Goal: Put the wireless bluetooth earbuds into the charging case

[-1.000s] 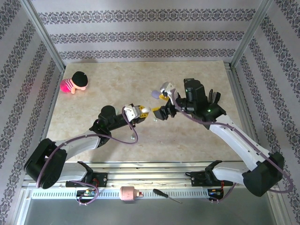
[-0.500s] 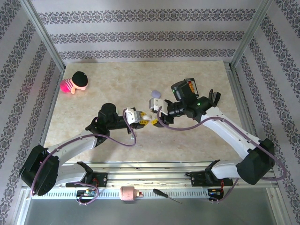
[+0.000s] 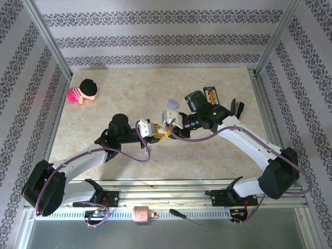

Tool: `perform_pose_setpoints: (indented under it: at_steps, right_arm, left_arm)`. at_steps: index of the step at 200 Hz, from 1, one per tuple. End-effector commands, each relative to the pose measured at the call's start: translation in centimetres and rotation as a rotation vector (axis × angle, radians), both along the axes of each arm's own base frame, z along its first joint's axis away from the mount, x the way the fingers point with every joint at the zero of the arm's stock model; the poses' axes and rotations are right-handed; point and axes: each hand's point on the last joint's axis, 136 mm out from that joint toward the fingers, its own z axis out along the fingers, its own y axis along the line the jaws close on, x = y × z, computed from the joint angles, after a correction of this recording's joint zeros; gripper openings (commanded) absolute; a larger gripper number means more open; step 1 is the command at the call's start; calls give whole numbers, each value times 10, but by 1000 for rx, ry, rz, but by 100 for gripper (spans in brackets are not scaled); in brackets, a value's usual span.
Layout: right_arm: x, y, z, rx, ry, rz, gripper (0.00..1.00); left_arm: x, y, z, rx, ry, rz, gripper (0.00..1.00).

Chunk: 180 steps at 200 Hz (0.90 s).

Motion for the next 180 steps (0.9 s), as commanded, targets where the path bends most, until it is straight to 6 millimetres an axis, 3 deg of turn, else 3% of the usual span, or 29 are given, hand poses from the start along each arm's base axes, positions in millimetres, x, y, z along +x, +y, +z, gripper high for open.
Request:
perform_pose_setpoints:
  at_steps: [1,40,72,107,141,180]
  right_arm:
    - [8,1,11,32,-18,-24,26]
    - [33,-10,8,93,52,-177,25]
    - [80,-30,-2,182,136,-451,23]
    - [130,-58,-39,243,401,-798,24]
    - [156,-73,-89,232,710,-1037,24]
    - [182,-85,-125,249,832,-1173,24]
  left_arm:
    - [0,-3,11,-26,-11,-18,19]
    - [15,4,9,-41,-18,84,69]
    - [34,17,5,-49,-20,235,98]
    - [51,25,-20,-15,40,340,99]
    - [63,19,-42,-12,138,370,100]
    - [73,18,-61,43,186,400,99]
